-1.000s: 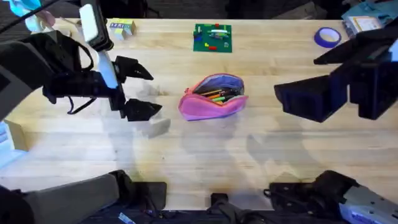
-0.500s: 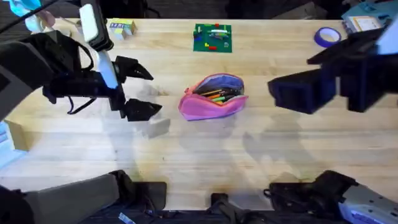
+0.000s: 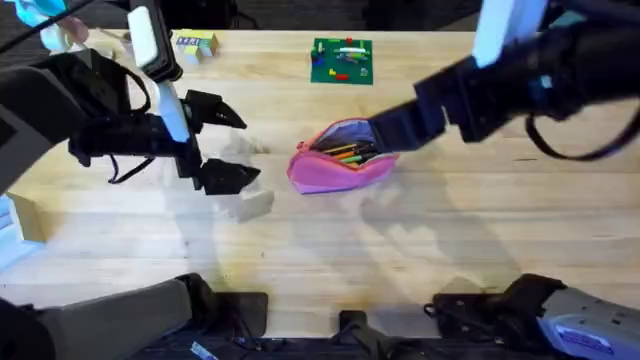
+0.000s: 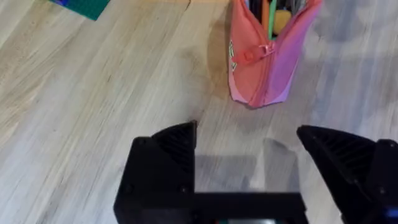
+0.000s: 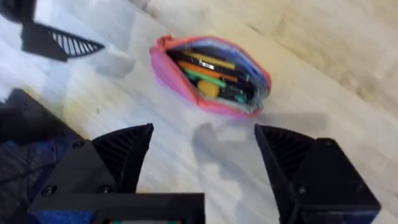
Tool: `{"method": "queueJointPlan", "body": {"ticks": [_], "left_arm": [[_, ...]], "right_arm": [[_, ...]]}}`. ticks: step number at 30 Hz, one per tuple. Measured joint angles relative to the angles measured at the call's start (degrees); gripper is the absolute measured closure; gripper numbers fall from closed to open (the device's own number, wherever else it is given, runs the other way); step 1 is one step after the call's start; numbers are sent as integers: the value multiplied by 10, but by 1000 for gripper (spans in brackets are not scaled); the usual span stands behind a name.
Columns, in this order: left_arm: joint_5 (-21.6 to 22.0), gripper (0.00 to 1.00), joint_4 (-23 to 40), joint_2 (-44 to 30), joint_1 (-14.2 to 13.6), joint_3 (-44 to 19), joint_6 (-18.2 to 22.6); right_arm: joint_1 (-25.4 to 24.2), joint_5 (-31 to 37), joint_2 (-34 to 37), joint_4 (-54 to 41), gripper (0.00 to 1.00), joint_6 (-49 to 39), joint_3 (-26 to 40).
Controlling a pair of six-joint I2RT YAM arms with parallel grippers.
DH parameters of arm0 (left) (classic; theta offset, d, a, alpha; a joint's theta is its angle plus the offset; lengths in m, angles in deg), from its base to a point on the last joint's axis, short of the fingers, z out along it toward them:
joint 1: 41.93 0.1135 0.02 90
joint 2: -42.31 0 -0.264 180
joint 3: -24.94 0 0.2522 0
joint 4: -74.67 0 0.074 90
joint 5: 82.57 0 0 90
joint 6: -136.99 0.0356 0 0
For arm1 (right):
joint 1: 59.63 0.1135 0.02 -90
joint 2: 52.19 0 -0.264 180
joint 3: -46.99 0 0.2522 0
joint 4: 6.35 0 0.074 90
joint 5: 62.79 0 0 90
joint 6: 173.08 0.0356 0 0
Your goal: Unzip the bag, pick up the pens from the table one at a time and place them inside, then zip the bag closed.
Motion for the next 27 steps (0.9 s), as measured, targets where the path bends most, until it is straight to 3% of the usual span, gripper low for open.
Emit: {"method": "queueJointPlan", "body": {"ticks": [6, 22, 27], "left_arm": [[0, 8, 0, 0, 0, 0, 0], [0, 7, 0, 0, 0, 0, 0], [0, 8, 0, 0, 0, 0, 0]], "right_arm": [[7, -18, 18, 42, 4, 1, 6], [95, -30, 99, 103, 4, 1, 8], [101, -34, 124, 104, 4, 1, 8]]}}
